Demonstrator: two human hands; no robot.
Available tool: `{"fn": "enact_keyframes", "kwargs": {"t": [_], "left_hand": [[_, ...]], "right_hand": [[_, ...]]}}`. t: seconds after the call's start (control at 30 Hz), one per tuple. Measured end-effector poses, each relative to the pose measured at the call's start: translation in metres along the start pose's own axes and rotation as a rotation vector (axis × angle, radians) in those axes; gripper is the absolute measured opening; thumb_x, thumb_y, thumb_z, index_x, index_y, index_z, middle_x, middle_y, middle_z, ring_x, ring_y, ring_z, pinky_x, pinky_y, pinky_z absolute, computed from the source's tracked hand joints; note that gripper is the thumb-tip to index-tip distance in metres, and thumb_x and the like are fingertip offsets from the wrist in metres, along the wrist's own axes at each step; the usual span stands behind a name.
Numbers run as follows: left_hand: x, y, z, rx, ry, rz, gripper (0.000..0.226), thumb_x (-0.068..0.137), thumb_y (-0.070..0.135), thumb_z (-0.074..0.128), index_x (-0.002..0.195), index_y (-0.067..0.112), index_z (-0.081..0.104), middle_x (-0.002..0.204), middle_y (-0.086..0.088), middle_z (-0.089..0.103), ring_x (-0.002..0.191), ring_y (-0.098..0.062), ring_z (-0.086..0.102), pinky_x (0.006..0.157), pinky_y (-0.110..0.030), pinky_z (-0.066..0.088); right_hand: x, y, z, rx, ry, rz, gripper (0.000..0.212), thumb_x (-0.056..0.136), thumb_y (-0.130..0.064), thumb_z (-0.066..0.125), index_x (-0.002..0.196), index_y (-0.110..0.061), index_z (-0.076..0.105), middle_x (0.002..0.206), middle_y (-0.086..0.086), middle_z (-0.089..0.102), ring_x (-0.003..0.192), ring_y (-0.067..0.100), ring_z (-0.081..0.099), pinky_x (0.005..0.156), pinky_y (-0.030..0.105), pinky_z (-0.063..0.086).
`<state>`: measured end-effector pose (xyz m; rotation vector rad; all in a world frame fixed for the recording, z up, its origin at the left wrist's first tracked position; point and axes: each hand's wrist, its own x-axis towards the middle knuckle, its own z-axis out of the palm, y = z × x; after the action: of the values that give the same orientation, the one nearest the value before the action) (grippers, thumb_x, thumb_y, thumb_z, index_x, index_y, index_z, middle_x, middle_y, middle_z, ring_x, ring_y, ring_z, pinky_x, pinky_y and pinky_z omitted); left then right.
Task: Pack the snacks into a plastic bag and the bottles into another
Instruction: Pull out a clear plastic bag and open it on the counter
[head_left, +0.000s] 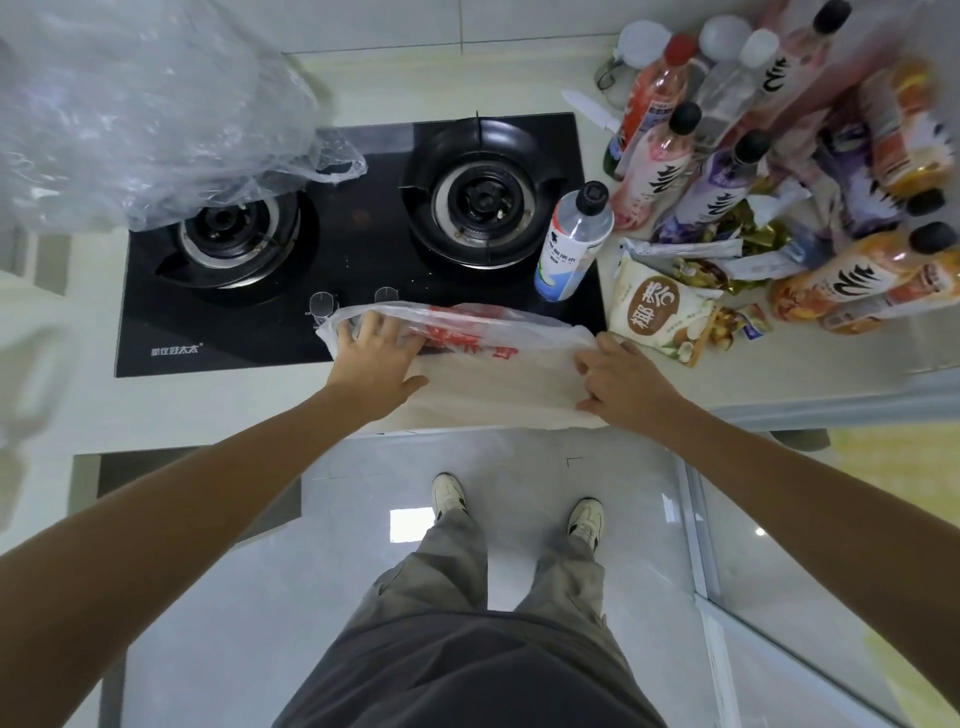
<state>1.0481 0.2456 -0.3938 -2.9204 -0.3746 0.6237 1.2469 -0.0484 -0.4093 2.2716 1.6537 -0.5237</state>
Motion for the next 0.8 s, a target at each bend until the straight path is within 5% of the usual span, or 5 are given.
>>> {"fn": "enact_keyframes", "kwargs": {"t": [0.1,0.23,0.37,0.63,0.8], "left_hand": [[0.002,0.009,-0.005,-0.009,-0.027,-0.031,0.068,0.086,0.07,0.058,0.139,0.028,0.047,0.137,-0.012,0.04,0.128,-0.037,0.038,0.103,-0.065,0.04],[0.006,0.019,-0.008,-0.024,-0.052,-0.021,0.08,0.08,0.066,0.071,0.146,0.037,0.037,0.146,-0.014,0.027,0.137,-0.043,0.029,0.109,-0.071,0.032],[0.008,0.023,-0.006,-0.012,-0.085,-0.006,0.081,0.077,0.064,0.076,0.147,0.044,0.04,0.145,-0.01,0.026,0.138,-0.041,0.024,0.112,-0.072,0.026],[0.0,0.022,0.001,-0.065,-0.088,0.142,0.024,0.078,0.049,0.082,0.095,0.034,0.073,0.149,-0.006,0.031,0.139,-0.034,0.027,0.112,-0.062,0.029],[-0.009,0.017,0.01,-0.113,0.0,0.338,0.01,0.08,0.026,0.083,0.072,0.024,0.076,0.152,0.001,0.043,0.145,-0.033,0.026,0.114,-0.069,0.024]], "right_hand": [[-0.008,0.003,0.007,-0.048,0.144,-0.084,0.025,0.086,-0.034,0.076,0.101,-0.014,0.075,0.127,0.0,0.054,0.113,0.03,0.041,0.087,0.044,0.048],[-0.008,0.004,0.009,-0.021,0.286,-0.161,0.059,0.062,0.004,0.081,0.114,-0.018,0.064,0.123,0.003,0.055,0.102,0.035,0.045,0.083,0.049,0.051],[-0.002,0.012,0.011,0.041,0.282,-0.258,0.081,0.053,0.015,0.08,0.128,-0.015,0.069,0.137,-0.002,0.063,0.126,0.035,0.037,0.085,0.051,0.054],[0.0,0.016,0.002,0.146,0.028,0.056,0.108,0.078,-0.041,0.082,0.162,-0.031,0.015,0.159,0.008,0.033,0.137,0.039,0.035,0.107,0.051,0.043],[0.001,0.029,-0.002,0.178,-0.008,0.03,0.098,0.076,-0.044,0.082,0.159,-0.029,0.032,0.164,-0.002,0.028,0.13,0.037,0.037,0.101,0.049,0.047]]}}
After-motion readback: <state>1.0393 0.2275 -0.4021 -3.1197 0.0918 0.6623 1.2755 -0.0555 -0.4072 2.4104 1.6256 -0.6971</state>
